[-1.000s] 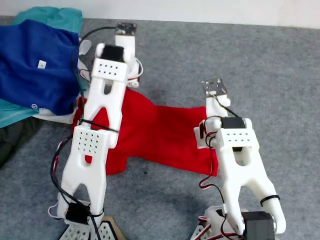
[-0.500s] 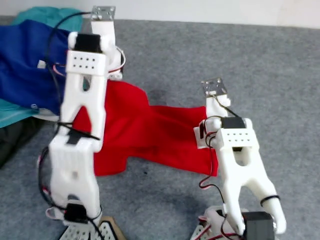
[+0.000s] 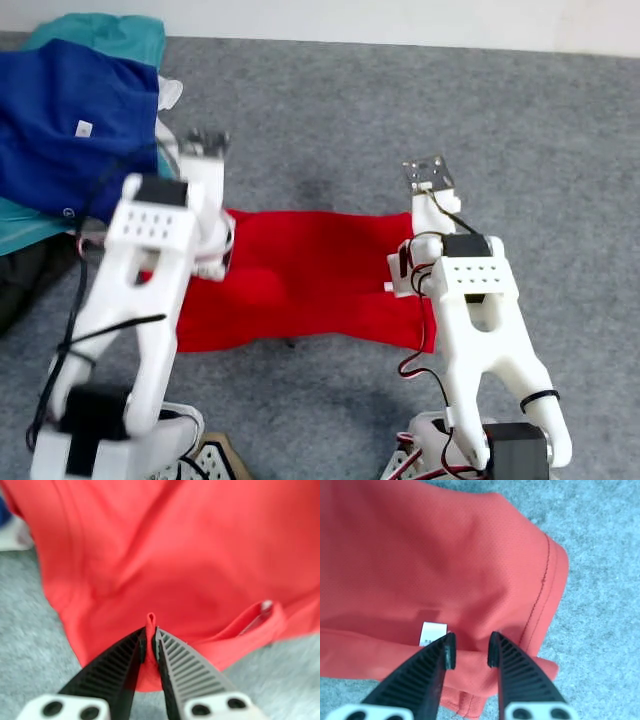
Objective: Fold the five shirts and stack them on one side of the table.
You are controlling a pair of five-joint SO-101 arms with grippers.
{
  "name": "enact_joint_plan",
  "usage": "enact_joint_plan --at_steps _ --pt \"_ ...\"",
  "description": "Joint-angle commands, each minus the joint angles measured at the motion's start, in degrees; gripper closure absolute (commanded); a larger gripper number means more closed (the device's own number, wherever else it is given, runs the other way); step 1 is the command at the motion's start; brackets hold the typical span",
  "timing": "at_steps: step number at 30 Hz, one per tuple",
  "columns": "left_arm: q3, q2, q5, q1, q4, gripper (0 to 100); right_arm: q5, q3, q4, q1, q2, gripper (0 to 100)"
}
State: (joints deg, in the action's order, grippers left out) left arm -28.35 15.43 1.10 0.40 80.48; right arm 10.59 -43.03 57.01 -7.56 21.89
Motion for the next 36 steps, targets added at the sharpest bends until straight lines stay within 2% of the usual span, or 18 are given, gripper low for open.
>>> enact_joint_plan --at_steps 1,7,13,15,21,23,28,34,36 --pt "-13.9 11.2 -4.0 -2.0 -4.6 99 -0.5 0.2 -0.7 -0.3 1.9 88.2" --pt "-23.3 20.5 -6.9 -8.0 -6.9 99 -0.5 0.2 -0.8 -0.4 1.5 88.2" --pt "-28.4 26.8 -7.6 -8.6 -6.5 98 -0.5 0.3 -0.8 -0.4 1.5 88.2" --pt "-28.3 28.4 -7.2 -9.2 -6.5 91 -0.5 0.3 -0.8 -0.4 1.5 88.2" --pt "-28.3 35.0 -7.1 -14.1 -6.4 57 -0.5 0.3 -0.8 -0.5 1.4 88.2" --pt "-27.5 37.6 -7.1 -16.3 -5.5 52 -0.5 0.3 -0.8 -0.5 1.4 88.2" --pt "-20.2 38.6 -7.1 -24.0 -4.3 51 -0.5 0.2 -0.8 -1.5 1.4 88.2" --pt "-13.8 26.8 -7.1 -24.9 -5.3 52 -2.8 0.7 -0.7 -2.3 1.4 88.2" --pt "-11.0 20.7 -6.9 -24.7 -5.7 56 -2.8 0.7 -0.7 -2.3 1.4 88.2"
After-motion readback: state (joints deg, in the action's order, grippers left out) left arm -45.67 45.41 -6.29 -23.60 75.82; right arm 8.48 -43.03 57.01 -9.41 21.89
